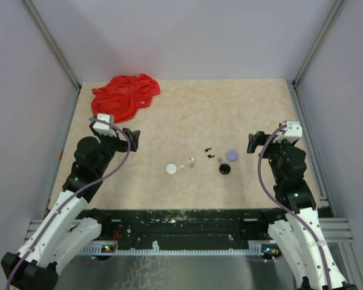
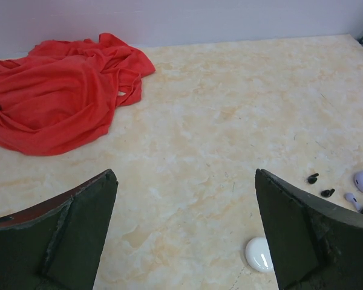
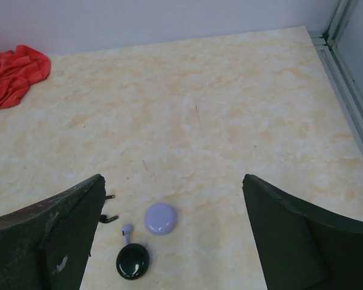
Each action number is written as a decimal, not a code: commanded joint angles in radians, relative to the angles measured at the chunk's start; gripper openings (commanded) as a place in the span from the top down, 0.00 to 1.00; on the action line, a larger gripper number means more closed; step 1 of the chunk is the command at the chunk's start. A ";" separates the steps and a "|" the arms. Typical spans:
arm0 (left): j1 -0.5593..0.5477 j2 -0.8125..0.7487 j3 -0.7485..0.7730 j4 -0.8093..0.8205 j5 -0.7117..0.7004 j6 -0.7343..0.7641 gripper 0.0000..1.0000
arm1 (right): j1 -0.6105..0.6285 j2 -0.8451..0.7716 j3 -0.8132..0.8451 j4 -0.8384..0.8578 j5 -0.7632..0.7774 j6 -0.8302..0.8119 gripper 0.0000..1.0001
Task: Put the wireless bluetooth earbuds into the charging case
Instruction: Pick up the charging case at the center of the board.
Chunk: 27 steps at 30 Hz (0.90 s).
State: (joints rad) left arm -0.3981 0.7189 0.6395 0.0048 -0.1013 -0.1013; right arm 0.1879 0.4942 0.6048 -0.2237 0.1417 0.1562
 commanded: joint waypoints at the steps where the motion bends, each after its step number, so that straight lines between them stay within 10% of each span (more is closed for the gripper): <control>1: -0.008 -0.001 0.021 -0.016 -0.052 -0.038 0.00 | 0.010 0.003 0.050 0.050 -0.026 0.013 0.04; 27: -0.142 0.515 0.159 -0.265 0.221 -0.096 0.01 | 0.010 0.067 0.056 0.048 -0.113 0.041 0.04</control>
State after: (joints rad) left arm -0.4702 1.1481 0.7387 -0.2363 0.1101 -0.2131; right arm 0.1879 0.5529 0.6056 -0.2241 0.0505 0.1841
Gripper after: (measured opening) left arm 0.997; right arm 0.959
